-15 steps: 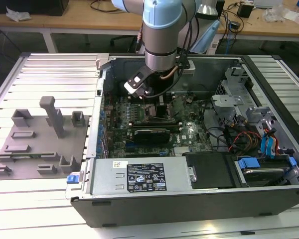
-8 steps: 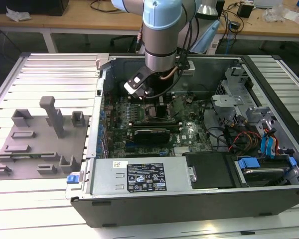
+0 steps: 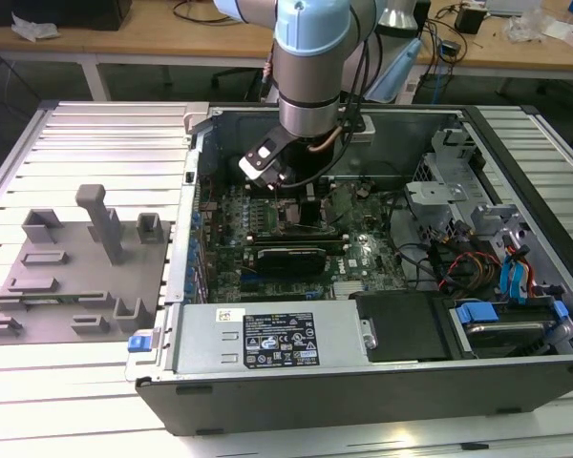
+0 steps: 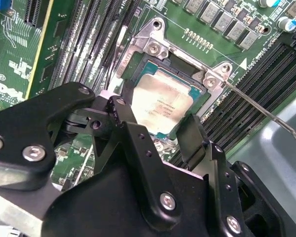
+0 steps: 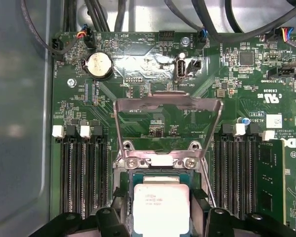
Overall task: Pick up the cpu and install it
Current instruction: 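Place the cpu into insertion slot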
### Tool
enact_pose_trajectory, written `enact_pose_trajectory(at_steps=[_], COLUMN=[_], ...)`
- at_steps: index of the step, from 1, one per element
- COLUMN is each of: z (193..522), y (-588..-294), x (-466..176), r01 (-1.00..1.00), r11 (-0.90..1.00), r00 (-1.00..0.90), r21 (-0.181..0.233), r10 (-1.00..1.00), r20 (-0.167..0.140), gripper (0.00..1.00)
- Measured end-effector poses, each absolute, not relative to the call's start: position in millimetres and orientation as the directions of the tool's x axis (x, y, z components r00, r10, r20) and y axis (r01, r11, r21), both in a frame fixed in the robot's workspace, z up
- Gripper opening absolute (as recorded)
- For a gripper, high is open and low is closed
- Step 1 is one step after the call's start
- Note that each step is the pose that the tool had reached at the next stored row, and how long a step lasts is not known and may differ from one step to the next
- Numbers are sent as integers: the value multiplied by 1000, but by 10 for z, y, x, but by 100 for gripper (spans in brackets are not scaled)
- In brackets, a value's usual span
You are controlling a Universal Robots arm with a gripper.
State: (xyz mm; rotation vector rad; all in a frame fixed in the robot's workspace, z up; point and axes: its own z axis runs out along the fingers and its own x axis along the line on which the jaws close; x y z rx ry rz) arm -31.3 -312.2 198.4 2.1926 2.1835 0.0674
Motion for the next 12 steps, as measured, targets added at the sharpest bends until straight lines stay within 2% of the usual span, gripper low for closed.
enact_pose_trajectory(at_steps=[12], z=[2011], y=[-3182], x=[-310], r01=[998], r11=[-4], r00=[4], r21=[64], r10=[1000], r20=[-1], gripper=[62])
